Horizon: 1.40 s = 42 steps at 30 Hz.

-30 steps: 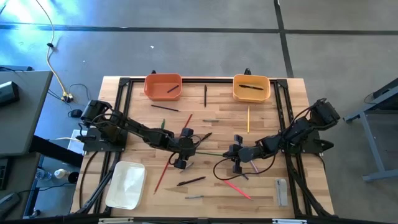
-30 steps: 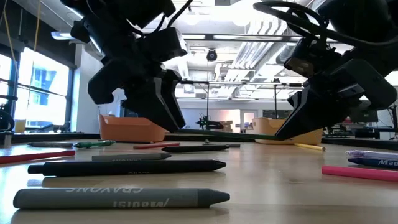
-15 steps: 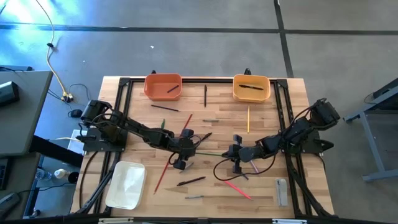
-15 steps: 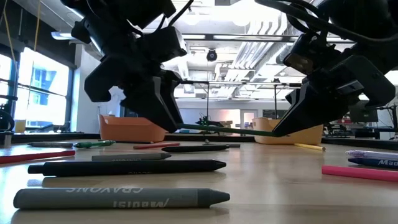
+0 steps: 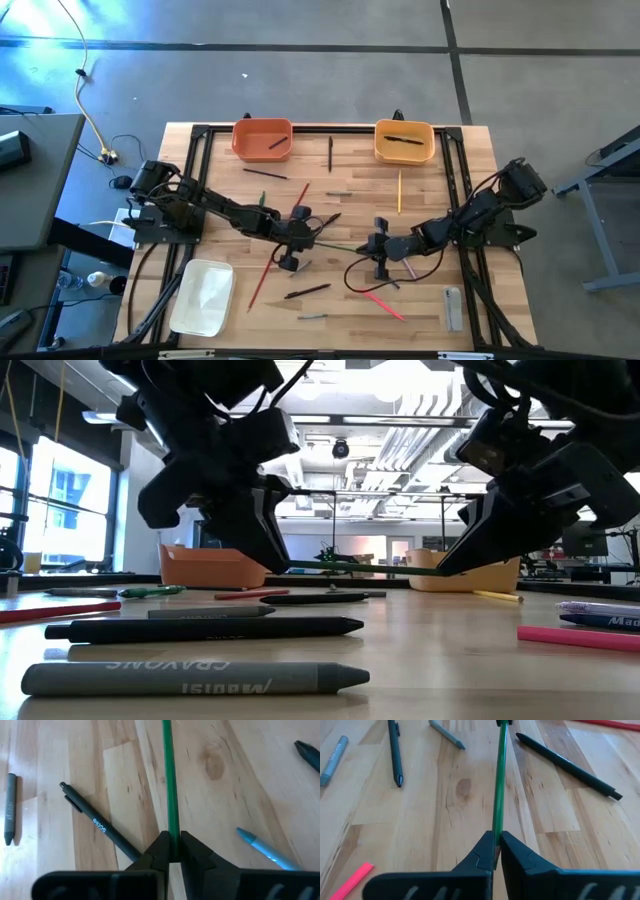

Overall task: Sort crayons/erasers/pens/pencils in bins
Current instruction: Put the green colored pencil into the white bin

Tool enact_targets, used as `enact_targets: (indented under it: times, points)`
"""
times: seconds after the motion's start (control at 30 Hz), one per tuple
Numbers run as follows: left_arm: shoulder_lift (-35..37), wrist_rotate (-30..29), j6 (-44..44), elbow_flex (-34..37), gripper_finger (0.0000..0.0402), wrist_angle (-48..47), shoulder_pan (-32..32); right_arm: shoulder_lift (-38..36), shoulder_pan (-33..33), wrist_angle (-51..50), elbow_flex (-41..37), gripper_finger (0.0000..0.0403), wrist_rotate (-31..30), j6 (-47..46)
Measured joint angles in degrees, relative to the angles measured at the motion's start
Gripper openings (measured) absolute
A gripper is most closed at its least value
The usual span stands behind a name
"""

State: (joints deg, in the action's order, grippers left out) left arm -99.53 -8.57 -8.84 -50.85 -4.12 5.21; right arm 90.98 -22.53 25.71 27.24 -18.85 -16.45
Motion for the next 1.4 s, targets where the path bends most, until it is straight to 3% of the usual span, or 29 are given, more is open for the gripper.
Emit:
enact_targets:
  times: [0.13, 0.5, 0.67, 0.8, 0.97, 1.2, 1.4]
  points:
    - [0.00, -1.17, -0.06, -0.02, 0.0009, -0.22, 0.04, 0.00, -0.01, 0.57, 0.00, 0.0023, 0.02, 0.04]
    - [1.73, -0.95, 3.12, -0.07, 0.0007, -5.56, 0.20, -7.24, -0.10, -0.62, 0.01, 0.0163, -3.20, 3.33]
    - [4.76, -0.95, 5.58, -0.07, 0.0006, -8.30, 1.14, -12.29, -0.15, -6.16, 0.04, 0.0183, -5.46, 3.65]
    - [8.55, -0.94, 11.03, -0.04, 0.0006, -14.08, 2.77, -15.08, -0.15, -11.96, 0.04, 0.0162, -9.93, 3.50]
    - [13.87, -2.21, 23.64, -0.04, 0.0006, -23.96, 7.60, -16.02, -0.12, -15.00, 0.04, 0.0102, -13.66, 3.43]
    - [20.46, -8.18, 47.74, 0.02, 0.0006, -37.34, 20.44, -16.04, -0.15, -15.88, 0.02, 0.0022, -15.34, 4.72]
    - [23.30, -13.30, 69.86, -0.02, 0.0006, -43.00, 32.91, -16.04, -0.15, -16.24, 0.03, 0.0003, -16.42, 6.45]
